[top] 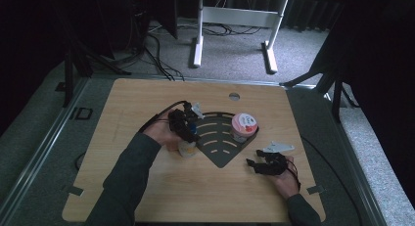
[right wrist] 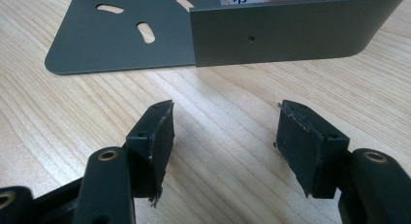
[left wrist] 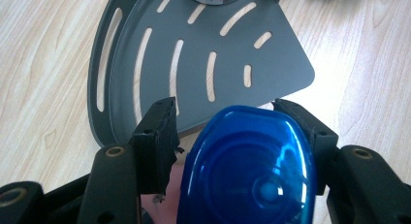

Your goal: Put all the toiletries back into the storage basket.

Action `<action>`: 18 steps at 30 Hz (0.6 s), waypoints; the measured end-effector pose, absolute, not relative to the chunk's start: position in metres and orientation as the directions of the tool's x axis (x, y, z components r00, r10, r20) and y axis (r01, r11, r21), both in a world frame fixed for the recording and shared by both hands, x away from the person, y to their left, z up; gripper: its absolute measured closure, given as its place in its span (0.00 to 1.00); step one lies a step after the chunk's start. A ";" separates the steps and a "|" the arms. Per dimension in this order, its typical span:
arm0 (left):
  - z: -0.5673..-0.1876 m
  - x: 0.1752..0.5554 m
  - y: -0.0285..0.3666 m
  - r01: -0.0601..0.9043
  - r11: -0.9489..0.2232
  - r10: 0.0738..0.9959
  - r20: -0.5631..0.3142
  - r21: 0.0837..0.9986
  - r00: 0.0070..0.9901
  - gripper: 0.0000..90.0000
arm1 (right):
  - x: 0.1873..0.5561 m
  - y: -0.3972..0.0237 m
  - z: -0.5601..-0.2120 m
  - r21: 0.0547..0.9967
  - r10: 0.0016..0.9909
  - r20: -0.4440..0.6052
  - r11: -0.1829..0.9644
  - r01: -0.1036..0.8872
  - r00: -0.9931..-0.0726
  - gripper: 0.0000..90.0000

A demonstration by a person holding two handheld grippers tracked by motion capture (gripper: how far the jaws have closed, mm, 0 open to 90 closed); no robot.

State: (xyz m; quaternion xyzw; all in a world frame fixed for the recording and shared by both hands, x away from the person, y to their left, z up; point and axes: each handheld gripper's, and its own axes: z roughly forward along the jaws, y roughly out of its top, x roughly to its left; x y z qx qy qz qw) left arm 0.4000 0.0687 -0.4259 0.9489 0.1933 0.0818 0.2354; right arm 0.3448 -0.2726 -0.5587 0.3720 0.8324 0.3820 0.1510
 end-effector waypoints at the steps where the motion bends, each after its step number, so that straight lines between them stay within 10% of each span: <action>1: -0.427 0.400 0.069 0.329 -0.815 0.403 0.059 0.477 0.913 0.49 | 0.345 -0.273 -0.559 0.748 0.735 0.034 0.431 0.505 -0.677 0.43; 18: -0.431 0.400 0.068 0.323 -0.843 0.379 0.049 0.429 0.924 0.56 | 0.345 -0.273 -0.559 0.748 0.734 0.033 0.432 0.504 -0.678 0.43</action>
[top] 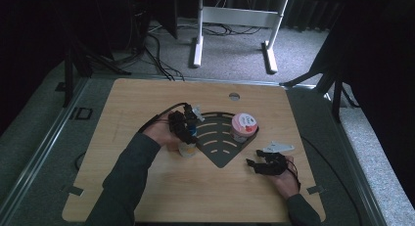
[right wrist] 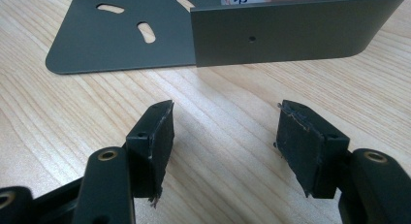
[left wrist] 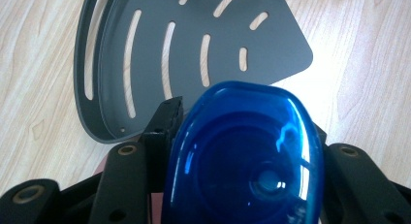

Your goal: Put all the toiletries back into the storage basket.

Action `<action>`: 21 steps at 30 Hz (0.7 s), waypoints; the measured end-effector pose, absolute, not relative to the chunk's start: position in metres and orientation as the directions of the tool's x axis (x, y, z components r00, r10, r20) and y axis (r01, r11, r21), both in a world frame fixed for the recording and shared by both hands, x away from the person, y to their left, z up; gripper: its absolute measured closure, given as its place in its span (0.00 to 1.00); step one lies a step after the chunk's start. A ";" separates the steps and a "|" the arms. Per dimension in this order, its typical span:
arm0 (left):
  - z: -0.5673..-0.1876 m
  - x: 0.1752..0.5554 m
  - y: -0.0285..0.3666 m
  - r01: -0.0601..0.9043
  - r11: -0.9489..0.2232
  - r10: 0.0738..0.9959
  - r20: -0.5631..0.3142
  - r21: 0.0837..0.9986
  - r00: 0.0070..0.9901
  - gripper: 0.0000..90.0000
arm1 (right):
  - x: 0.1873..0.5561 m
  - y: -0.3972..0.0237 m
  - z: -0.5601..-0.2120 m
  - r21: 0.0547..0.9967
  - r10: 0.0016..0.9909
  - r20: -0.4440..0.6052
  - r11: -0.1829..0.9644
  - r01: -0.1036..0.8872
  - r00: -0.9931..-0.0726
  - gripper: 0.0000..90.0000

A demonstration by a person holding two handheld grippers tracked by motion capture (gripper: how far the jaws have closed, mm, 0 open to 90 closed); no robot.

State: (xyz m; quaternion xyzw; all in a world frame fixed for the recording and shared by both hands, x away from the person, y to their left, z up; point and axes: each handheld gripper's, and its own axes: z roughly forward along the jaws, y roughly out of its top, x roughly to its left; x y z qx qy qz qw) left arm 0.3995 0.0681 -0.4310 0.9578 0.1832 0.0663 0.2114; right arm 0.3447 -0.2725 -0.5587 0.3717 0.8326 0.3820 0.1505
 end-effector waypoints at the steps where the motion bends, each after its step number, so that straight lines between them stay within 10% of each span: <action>1: -0.431 0.400 0.068 0.323 -0.843 0.379 0.049 0.429 0.924 0.57 | 0.345 -0.273 -0.559 0.748 0.733 0.034 0.432 0.504 -0.679 0.43; 21: -0.438 0.396 0.064 0.310 -0.880 0.351 0.055 0.359 0.935 0.57 | 0.344 -0.272 -0.559 0.748 0.732 0.033 0.433 0.503 -0.680 0.42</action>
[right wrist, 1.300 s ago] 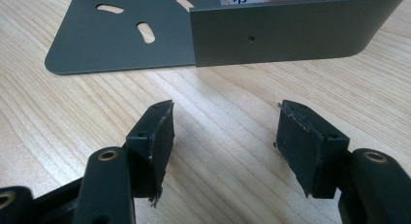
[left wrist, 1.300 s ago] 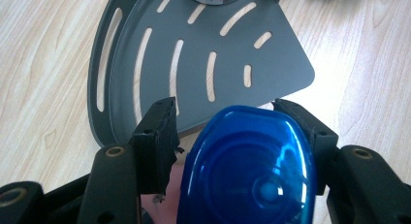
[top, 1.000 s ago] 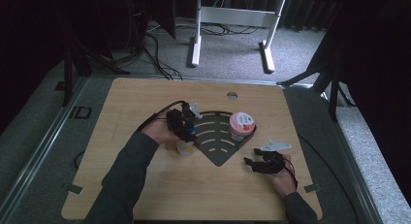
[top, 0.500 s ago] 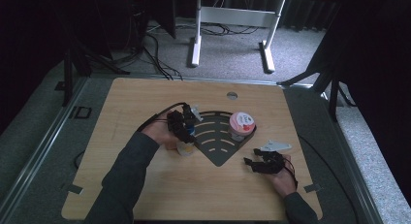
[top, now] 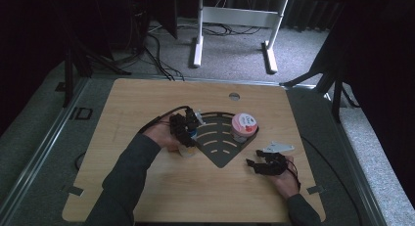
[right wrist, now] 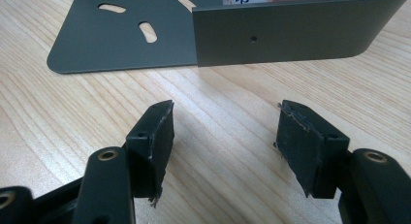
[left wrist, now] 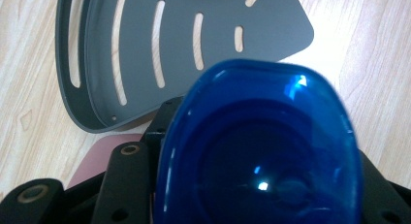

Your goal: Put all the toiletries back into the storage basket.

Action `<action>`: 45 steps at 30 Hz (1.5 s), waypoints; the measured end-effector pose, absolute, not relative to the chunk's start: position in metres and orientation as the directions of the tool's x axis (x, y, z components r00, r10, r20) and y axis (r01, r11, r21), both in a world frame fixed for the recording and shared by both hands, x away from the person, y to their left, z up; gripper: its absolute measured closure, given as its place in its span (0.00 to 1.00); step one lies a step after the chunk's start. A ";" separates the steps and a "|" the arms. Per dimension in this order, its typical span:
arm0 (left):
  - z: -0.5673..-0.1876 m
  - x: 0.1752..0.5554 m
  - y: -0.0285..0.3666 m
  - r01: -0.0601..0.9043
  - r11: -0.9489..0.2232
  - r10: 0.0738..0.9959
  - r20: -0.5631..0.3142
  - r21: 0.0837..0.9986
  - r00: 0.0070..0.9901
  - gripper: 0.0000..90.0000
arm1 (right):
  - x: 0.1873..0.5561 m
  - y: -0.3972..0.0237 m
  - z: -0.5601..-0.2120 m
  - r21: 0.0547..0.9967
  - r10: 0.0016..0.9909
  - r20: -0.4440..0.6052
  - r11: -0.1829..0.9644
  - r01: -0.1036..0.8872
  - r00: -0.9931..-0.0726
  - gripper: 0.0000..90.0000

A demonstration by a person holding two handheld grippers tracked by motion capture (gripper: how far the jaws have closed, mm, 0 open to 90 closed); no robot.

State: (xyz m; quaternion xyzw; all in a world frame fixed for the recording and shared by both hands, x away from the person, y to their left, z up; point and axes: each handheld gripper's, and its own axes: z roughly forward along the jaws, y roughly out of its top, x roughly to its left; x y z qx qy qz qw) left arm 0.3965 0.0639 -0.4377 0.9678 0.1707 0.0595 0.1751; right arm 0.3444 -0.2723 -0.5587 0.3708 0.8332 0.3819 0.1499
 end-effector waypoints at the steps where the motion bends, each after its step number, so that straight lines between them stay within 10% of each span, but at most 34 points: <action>1: -0.438 0.396 0.064 0.309 -0.882 0.351 0.057 0.357 0.935 0.57 | 0.344 -0.272 -0.559 0.747 0.732 0.033 0.434 0.503 -0.680 0.43; 45: -0.437 0.390 0.047 0.271 -0.926 0.294 0.052 0.262 0.954 0.61 | 0.345 -0.272 -0.559 0.748 0.730 0.041 0.430 0.506 -0.682 0.43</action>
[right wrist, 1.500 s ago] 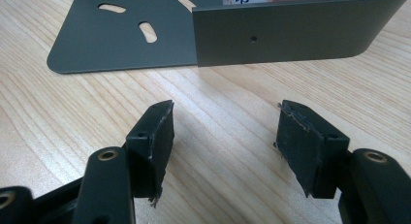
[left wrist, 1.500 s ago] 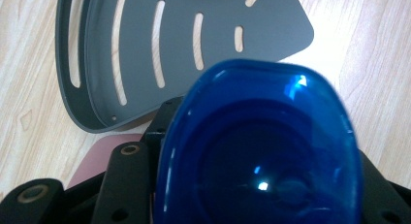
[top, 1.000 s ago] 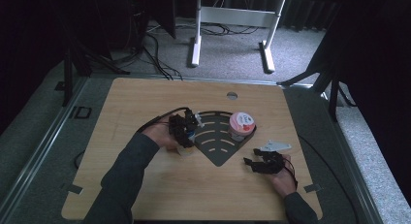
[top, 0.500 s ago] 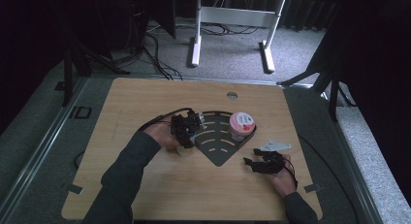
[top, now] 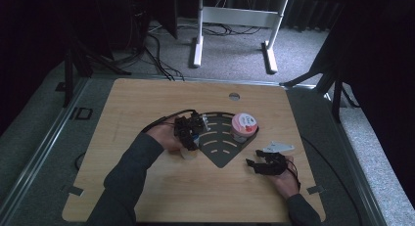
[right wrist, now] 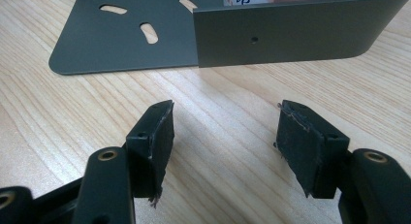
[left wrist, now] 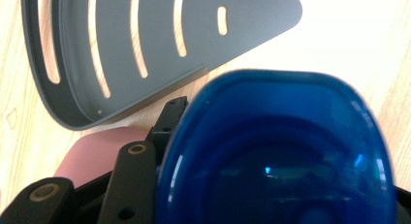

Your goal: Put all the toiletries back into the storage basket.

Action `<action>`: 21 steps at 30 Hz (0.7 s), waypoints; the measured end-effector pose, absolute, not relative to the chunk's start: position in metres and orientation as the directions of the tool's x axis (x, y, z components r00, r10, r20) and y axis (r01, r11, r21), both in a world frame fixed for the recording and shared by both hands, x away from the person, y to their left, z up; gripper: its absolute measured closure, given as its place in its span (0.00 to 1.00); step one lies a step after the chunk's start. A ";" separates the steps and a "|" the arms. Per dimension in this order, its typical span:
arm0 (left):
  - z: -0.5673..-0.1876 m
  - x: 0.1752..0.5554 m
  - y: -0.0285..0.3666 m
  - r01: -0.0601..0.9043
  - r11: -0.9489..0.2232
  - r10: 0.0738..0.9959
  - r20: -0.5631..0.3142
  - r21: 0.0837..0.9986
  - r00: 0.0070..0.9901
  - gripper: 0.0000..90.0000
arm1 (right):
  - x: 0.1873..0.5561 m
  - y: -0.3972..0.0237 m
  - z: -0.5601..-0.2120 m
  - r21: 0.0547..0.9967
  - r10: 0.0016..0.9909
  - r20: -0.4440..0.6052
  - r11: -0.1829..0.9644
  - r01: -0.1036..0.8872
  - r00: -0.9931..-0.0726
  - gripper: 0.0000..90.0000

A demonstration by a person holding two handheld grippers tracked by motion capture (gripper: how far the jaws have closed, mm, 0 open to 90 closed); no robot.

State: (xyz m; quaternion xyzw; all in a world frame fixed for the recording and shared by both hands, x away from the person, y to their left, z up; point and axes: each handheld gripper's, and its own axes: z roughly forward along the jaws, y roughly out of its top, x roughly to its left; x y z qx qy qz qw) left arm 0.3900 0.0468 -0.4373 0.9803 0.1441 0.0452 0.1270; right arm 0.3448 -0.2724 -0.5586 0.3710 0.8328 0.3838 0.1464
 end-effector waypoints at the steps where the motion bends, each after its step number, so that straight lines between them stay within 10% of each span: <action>1: -0.437 0.390 0.046 0.269 -0.926 0.292 0.048 0.265 0.955 0.61 | 0.345 -0.272 -0.559 0.748 0.730 0.041 0.430 0.506 -0.682 0.43; 21: -0.433 0.386 0.033 0.238 -0.917 0.254 0.010 0.319 0.967 0.61 | 0.345 -0.273 -0.559 0.748 0.729 0.042 0.430 0.505 -0.683 0.43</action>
